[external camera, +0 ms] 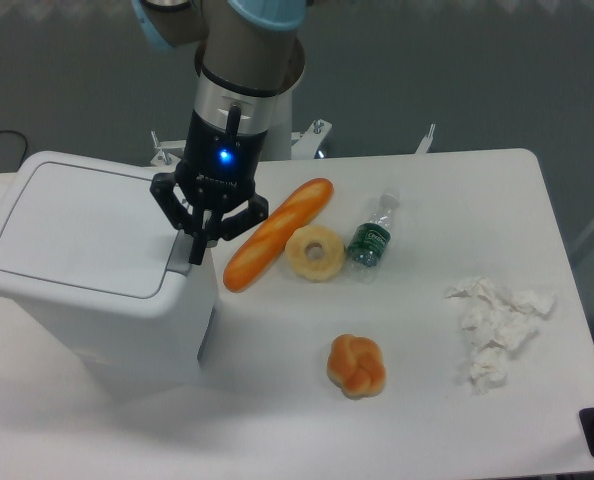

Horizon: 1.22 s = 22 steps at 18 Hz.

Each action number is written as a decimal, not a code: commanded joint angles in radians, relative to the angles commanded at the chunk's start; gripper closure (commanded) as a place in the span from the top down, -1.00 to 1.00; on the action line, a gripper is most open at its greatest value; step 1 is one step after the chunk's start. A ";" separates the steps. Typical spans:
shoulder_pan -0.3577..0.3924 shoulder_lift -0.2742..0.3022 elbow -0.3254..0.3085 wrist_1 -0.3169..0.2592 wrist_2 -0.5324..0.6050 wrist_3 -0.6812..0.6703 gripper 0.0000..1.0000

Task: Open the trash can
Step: 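Press the gripper down on the trash can lid's edge, then lift the gripper away as the lid swings open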

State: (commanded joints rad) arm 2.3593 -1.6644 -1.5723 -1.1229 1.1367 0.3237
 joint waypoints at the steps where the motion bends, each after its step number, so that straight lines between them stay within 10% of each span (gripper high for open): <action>1: 0.000 0.000 0.000 0.000 0.000 0.000 -0.86; 22: -0.006 -0.012 0.000 0.000 0.000 0.002 -0.86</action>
State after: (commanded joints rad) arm 2.3531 -1.6766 -1.5723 -1.1229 1.1367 0.3252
